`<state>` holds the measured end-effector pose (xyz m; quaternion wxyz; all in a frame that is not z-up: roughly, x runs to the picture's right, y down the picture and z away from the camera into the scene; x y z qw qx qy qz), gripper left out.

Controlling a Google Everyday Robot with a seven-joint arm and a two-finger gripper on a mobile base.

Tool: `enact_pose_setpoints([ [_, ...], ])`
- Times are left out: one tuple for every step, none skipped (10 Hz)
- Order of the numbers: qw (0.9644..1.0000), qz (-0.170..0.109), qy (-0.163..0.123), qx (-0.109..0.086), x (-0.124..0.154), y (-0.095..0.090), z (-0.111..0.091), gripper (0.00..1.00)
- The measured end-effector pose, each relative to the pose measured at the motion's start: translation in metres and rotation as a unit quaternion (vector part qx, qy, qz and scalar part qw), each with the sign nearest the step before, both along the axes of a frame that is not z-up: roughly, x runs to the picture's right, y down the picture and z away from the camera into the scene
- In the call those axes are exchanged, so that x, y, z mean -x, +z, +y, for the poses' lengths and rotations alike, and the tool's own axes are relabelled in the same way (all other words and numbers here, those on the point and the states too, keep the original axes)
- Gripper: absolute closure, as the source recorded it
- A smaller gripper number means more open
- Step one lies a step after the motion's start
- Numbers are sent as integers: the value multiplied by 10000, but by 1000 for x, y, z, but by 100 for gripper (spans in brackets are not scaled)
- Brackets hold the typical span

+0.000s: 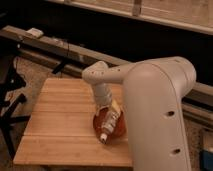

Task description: Place the bottle in the ceramic bowl

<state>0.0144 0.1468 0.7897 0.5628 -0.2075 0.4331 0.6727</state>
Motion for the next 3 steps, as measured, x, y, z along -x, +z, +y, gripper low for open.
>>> enact_pose_setpoints([
  [10000,6,7,-4,-1,0,0,20],
  [10000,13,14,-1,-2,0,0,20],
  [10000,14,14,1,-2,0,0,20],
])
